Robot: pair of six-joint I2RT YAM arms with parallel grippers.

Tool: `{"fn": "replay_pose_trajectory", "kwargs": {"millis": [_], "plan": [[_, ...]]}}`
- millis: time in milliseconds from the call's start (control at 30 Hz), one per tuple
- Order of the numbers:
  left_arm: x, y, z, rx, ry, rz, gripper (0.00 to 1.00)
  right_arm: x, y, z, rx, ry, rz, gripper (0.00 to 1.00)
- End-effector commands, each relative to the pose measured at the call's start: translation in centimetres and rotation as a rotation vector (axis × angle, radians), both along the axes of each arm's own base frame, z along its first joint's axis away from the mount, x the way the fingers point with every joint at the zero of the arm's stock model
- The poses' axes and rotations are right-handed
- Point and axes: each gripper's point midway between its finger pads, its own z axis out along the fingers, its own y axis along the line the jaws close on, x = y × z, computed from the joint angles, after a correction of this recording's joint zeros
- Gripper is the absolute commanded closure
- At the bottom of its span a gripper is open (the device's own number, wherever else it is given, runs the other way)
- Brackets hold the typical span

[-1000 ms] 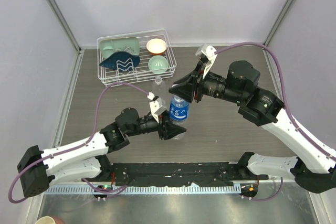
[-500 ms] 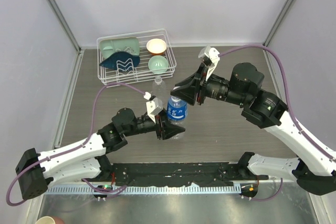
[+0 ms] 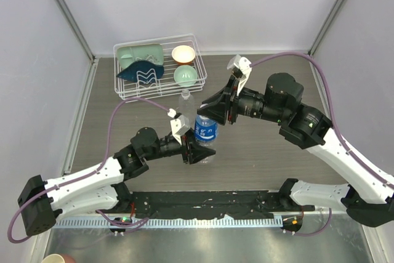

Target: Screw on the bottle caps

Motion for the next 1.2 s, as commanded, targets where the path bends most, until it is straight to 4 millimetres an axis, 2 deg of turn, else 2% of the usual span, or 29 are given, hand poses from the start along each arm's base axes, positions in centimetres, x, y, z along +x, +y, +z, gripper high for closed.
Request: {"fn": "replay_pose_trajectory", "kwargs": {"millis": [0, 267, 467, 600, 800, 900, 1033, 1067, 1133, 1167], "plan": [[-0.1, 0.3, 2.7, -0.081, -0.073, -0.003, 0.79, -0.4, 0.8, -0.6, -0.002, 0.018, 0.035, 0.93], [0.2, 0.7, 2.8, -0.087, -0.081, 0.008, 0.81, -0.1, 1.2, -1.6, -0.029, 0.032, 0.038, 0.94], [-0.4, 0.9, 3.2, -0.092, -0.103, -0.026, 0.81, 0.9, 1.0, -4.6, -0.123, 0.044, -0.006, 0.95], [0.0, 1.2, 3.4, -0.098, -0.109, -0.009, 0.82, 1.5, 0.3, -6.6, -0.198, 0.054, -0.044, 0.96], [0.2, 1.5, 3.5, -0.105, -0.108, 0.003, 0.83, 1.3, 0.2, -6.6, -0.194, 0.057, -0.042, 0.96], [0.8, 1.7, 3.7, -0.119, -0.097, 0.041, 0.84, 1.1, 0.2, -5.9, -0.163, 0.058, -0.040, 0.96], [3.7, 2.6, 4.9, -0.169, -0.067, 0.197, 0.90, 1.3, 0.2, -5.1, -0.091, 0.052, -0.069, 0.97], [4.6, 3.0, 5.3, -0.183, -0.061, 0.249, 0.91, 1.4, 0.2, -5.9, -0.090, 0.060, -0.076, 0.97], [5.5, 3.3, 6.1, -0.203, -0.057, 0.292, 0.93, 1.9, 0.5, -5.7, -0.059, 0.053, -0.099, 0.97], [5.6, 3.4, 6.5, -0.209, -0.062, 0.300, 0.93, 2.0, 0.9, -6.5, -0.069, 0.061, -0.102, 0.97]]}}
